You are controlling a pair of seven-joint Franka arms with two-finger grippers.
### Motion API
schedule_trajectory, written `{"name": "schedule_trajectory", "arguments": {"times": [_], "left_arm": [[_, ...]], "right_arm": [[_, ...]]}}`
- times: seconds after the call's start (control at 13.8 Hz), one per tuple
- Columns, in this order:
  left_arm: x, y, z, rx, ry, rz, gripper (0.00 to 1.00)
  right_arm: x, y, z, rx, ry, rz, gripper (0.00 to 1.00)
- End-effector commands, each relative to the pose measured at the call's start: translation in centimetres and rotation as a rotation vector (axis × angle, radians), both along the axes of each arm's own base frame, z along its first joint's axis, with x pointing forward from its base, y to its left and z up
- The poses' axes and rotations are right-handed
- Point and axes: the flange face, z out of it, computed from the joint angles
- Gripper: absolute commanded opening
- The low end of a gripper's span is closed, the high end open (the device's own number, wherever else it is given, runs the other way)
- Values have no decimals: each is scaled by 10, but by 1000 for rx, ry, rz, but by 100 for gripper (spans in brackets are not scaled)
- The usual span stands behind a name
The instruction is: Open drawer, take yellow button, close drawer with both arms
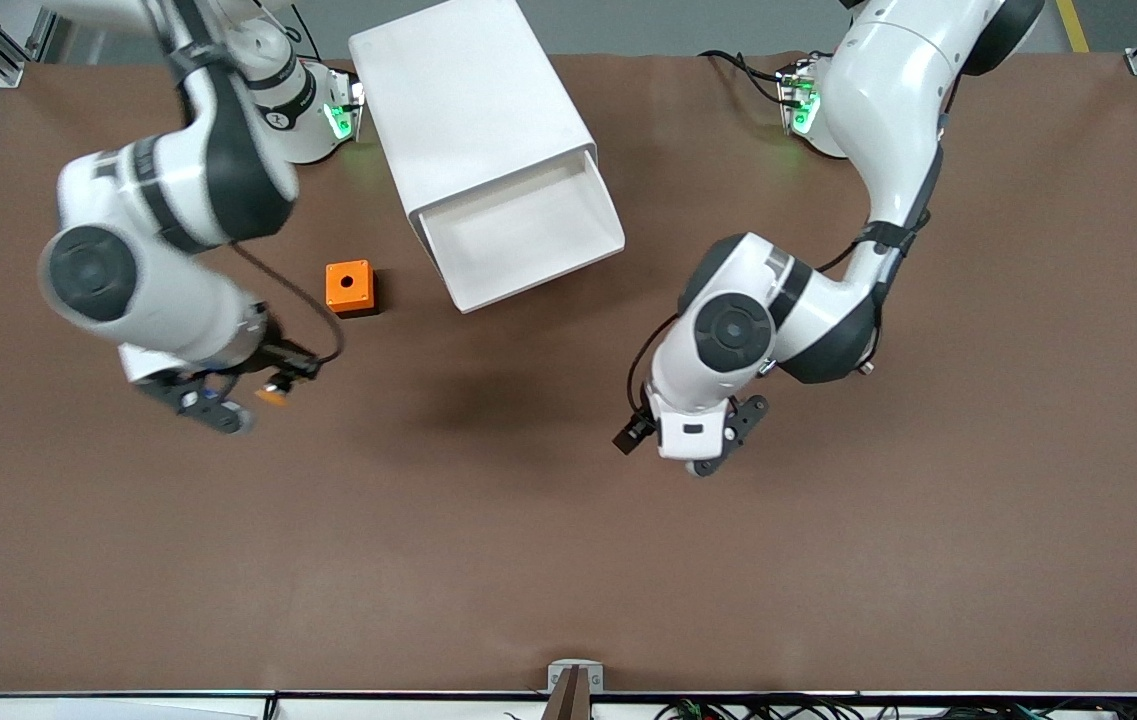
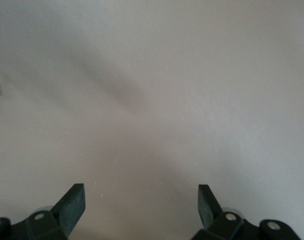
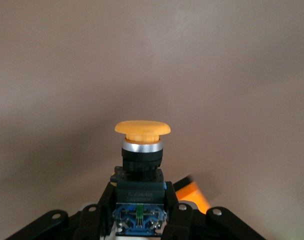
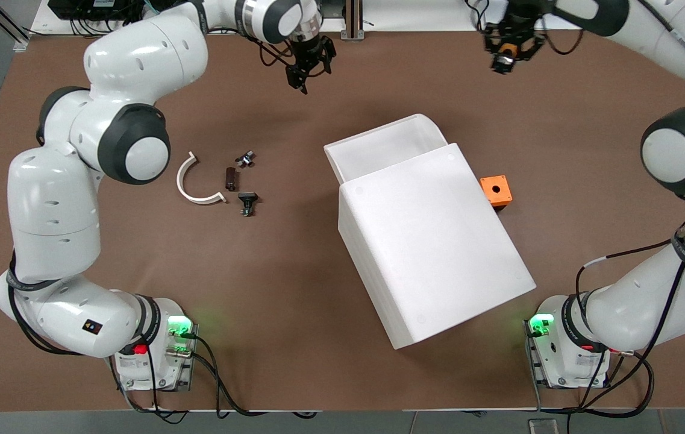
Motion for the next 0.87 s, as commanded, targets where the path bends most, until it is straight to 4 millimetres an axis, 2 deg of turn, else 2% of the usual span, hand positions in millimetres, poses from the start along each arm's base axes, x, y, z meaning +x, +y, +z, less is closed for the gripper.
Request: {"name": "schedule_trajectory", "arguments": {"times": [0.0, 0.14, 0.43, 0.65, 0.8], "left_arm": [[-29, -29, 13, 25, -26, -65, 99], [-42, -45, 15, 24, -24, -93, 99], [-97, -87, 20, 58, 57, -197, 99], [-127, -105, 21, 65, 118, -253, 99], [-140, -116, 23, 54, 132, -275, 99]], "right_arm": [[4, -86, -35, 42, -34, 116, 0], [3, -148, -74, 53, -86, 188, 0], [4, -227, -143, 17, -135, 308, 0], [2, -255, -192, 13, -137, 331, 0], [1, -260, -221, 12, -129, 324, 0]]}}
